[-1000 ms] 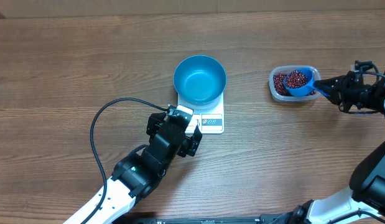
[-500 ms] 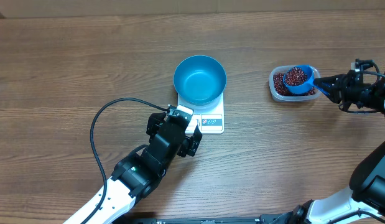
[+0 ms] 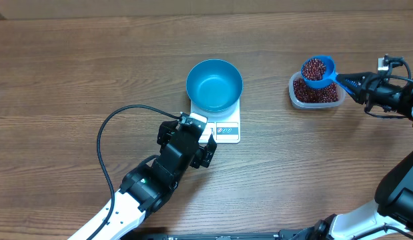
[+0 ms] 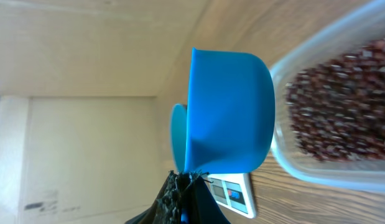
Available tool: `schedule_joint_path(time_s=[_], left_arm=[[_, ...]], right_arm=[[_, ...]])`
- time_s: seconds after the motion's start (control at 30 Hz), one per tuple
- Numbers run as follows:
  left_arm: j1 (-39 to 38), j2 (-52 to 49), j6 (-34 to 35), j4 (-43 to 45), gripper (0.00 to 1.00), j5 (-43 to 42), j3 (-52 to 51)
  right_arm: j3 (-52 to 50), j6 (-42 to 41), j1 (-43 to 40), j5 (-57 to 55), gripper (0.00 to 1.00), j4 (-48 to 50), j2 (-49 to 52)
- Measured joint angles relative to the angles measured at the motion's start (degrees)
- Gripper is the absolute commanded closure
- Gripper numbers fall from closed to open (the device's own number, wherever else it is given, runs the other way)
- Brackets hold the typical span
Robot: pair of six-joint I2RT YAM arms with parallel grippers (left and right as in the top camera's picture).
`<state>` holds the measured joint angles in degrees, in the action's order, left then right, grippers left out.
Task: Scoop item into bowl and weigh 150g on scale
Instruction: 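Lift the bean-filled blue scoop out of the tub with the right gripper, then carry the filled scoop left over the teal bowl on the scale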
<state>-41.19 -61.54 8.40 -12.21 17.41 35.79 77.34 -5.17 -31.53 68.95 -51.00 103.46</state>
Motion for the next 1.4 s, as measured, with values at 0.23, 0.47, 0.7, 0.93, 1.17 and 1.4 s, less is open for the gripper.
schedule_joint_path(time_s=[0.23,0.47,0.7,0.93,1.17,1.4], left_arm=[[0.00,0.00,0.00,0.00,0.00,0.00,0.00],[0.00,0.00,0.00,0.00,0.01,0.00,0.00],[0.00,0.00,0.00,0.00,0.00,0.00,0.00],[0.00,0.00,0.00,-0.02,0.00,0.00,0.00],[0.00,0.00,0.00,-0.04,0.01,0.00,0.00],[0.00,0.00,0.00,-0.02,0.00,0.00,0.00]], right_arm=[[0.00,0.04,0.09,5.09,0.96,0.35,0.00],[0.00,-0.02,2.21,7.39,0.96,0.92,0.00],[-0.11,-3.87,8.24,7.78,0.96,8.66,0.00],[-0.26,-13.68,15.34,8.17,0.96,23.50,0.02],[-0.28,-24.65,24.02,6.21,0.96,38.05,0.02],[-0.28,-29.11,31.17,1.51,0.96,43.34,0.02]])
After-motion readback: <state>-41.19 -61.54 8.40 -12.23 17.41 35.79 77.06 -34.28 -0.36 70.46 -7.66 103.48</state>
